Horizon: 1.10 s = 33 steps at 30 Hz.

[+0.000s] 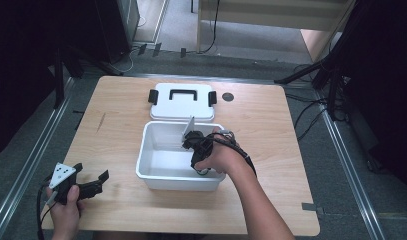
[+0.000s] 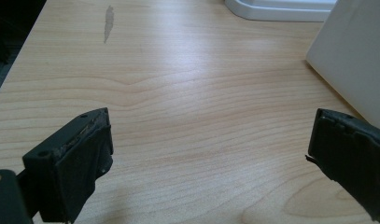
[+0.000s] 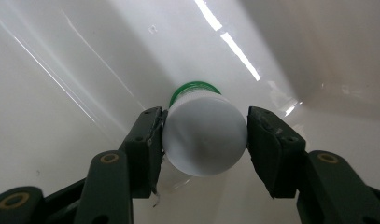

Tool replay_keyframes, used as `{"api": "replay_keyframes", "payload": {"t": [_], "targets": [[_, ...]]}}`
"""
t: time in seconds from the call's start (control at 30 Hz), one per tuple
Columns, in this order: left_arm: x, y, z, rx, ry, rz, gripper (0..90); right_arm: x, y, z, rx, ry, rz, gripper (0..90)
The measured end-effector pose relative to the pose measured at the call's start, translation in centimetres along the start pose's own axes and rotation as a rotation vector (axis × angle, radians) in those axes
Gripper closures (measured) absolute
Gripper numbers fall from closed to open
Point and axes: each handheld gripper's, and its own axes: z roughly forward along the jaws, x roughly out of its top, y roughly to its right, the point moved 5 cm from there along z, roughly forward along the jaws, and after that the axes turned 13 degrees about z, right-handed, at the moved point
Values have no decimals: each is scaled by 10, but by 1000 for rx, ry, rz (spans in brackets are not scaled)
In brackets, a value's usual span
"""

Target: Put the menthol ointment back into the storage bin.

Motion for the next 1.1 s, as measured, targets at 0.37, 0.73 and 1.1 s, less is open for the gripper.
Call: {"api": "replay_keyframes", "payload": {"t": [0.37,0.73,1.1], "targets": [[0,0,0,-1,-2,-1,6,-4,2,-24,40,62,-28,335],[0,0,0,0,0,-1,6,-6,8,-54,57,119,-31,304],[0,0,0,0,-2,0,6,-13,19,-88,44,174,-14,301]]}}
